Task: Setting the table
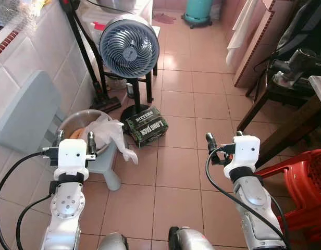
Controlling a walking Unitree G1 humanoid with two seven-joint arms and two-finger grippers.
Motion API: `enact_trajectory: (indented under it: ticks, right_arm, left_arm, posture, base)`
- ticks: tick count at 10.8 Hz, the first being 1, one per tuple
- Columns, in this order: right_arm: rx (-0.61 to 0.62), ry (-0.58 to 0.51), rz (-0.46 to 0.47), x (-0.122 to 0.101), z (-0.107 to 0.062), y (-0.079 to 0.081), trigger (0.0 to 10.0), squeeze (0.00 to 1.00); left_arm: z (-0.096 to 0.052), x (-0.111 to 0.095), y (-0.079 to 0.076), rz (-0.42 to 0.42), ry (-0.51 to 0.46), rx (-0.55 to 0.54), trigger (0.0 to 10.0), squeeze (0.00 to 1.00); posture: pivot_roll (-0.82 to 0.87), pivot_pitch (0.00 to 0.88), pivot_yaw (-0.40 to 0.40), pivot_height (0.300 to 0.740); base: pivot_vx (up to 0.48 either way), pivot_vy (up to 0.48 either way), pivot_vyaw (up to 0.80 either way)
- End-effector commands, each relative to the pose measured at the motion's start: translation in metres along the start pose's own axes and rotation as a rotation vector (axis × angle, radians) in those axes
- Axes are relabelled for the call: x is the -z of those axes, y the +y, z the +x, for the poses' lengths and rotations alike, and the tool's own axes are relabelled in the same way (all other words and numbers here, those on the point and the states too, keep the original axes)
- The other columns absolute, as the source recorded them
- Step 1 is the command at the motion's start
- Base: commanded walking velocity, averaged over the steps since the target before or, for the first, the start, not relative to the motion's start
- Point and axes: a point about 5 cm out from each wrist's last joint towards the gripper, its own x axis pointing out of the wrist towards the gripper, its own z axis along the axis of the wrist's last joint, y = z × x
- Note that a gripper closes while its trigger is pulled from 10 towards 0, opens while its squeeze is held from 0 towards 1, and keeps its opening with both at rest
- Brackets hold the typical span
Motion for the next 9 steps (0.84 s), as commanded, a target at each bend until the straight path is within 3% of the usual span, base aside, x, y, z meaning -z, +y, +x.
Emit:
enact_trajectory:
  ticks: [1, 6, 8, 9]
  right_arm:
    - [0.067, 0.057, 0.038, -0.008, 0.021, -0.017, 10.0, 0.0]
    - [0.067, 0.057, 0.038, -0.008, 0.021, -0.017, 10.0, 0.0]
    - [0.05, 0.081, -0.002, 0.007, -0.006, -0.011, 10.0, 0.0]
    - [0.048, 0.079, 0.003, 0.006, -0.007, -0.01, 10.0, 0.0]
  left_arm:
    - [0.045, -0.007, -0.004, -0.348, 0.125, 0.171, 10.0, 0.0]
    - [0.045, -0.007, -0.004, -0.348, 0.125, 0.171, 10.0, 0.0]
    - [0.015, 0.013, 0.009, -0.261, 0.179, 0.039, 10.0, 0.0]
    - [0.013, 0.013, 0.008, -0.261, 0.178, 0.035, 10.0, 0.0]
  posture:
    - [-0.06, 0.142, 0.014, 0.74]
    - [-0.06, 0.142, 0.014, 0.74]
    - [-0.01, 0.115, 0.023, 0.74]
    - [-0.01, 0.112, 0.023, 0.74]
  base:
    - [0.0, 0.0, 0.0]
    - [0.0, 0.0, 0.0]
    - [0.0, 0.0, 0.0]
    - [0.0, 0.0, 0.0]
